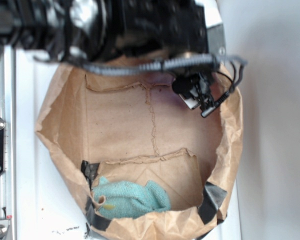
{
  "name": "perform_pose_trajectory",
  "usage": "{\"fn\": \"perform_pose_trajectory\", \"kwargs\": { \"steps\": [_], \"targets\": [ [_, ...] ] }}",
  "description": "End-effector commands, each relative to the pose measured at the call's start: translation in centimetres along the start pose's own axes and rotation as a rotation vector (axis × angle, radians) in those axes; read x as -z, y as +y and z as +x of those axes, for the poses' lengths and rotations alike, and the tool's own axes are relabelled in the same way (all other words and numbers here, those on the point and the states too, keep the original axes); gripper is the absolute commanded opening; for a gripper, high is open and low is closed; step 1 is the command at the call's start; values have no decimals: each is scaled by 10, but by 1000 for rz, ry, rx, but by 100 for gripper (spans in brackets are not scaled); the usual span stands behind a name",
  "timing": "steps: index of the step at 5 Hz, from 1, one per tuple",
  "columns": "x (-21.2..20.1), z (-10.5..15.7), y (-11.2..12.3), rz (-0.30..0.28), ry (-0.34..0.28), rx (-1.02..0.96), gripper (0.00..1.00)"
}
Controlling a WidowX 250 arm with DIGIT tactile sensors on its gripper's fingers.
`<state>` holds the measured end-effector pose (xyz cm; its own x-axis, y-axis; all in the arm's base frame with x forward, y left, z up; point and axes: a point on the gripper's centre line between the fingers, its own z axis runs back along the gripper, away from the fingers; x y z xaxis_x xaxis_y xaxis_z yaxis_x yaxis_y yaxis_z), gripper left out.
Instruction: Grab the green ball.
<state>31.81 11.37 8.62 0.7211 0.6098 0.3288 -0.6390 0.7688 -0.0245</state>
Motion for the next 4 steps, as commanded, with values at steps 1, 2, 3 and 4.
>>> {"fn": "perform_pose_trajectory", "kwargs": {
  "steps": [1,2,3,4],
  "targets": [
    [-19,23,28,-45,-125,-13,100],
    [-18,22,34,-41,-151,-2,100],
    [-5,20,34,-26,-183,-1,100],
    [5,18,36,-31,-216,-1,100]
  ]
}}
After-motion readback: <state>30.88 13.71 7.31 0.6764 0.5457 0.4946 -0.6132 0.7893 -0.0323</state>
